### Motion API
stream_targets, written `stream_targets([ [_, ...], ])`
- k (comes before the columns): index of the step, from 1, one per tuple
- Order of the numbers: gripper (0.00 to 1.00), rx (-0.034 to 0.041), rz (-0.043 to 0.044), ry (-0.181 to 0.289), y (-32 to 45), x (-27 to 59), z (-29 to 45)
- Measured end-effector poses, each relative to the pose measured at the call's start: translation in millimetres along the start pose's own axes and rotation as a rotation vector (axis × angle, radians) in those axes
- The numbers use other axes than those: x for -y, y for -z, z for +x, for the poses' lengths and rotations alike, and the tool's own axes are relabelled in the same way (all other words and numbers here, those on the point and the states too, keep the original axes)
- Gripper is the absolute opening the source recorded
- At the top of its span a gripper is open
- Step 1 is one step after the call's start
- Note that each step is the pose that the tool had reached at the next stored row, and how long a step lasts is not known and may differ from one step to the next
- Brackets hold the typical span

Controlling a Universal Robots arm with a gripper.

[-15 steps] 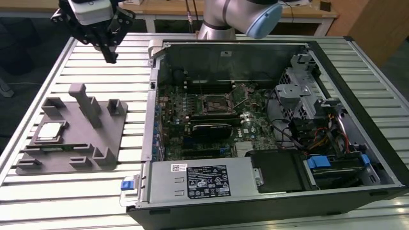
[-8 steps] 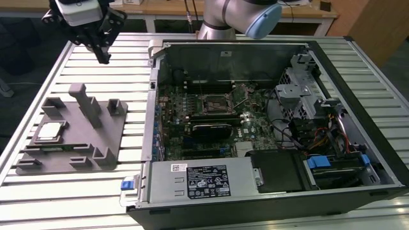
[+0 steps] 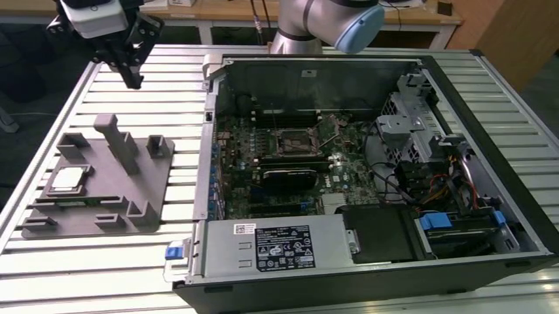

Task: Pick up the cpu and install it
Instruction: 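Reach for the cpu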

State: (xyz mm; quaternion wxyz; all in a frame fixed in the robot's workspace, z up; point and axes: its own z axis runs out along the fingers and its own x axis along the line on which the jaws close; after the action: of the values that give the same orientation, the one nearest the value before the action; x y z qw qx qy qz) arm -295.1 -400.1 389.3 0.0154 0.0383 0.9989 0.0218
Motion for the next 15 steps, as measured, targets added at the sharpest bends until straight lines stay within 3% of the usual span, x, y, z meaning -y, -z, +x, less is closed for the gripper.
stream_targets([
  [15,0.11,0.0000,0.0000,0.000,-4.4,4.6,19.0],
])
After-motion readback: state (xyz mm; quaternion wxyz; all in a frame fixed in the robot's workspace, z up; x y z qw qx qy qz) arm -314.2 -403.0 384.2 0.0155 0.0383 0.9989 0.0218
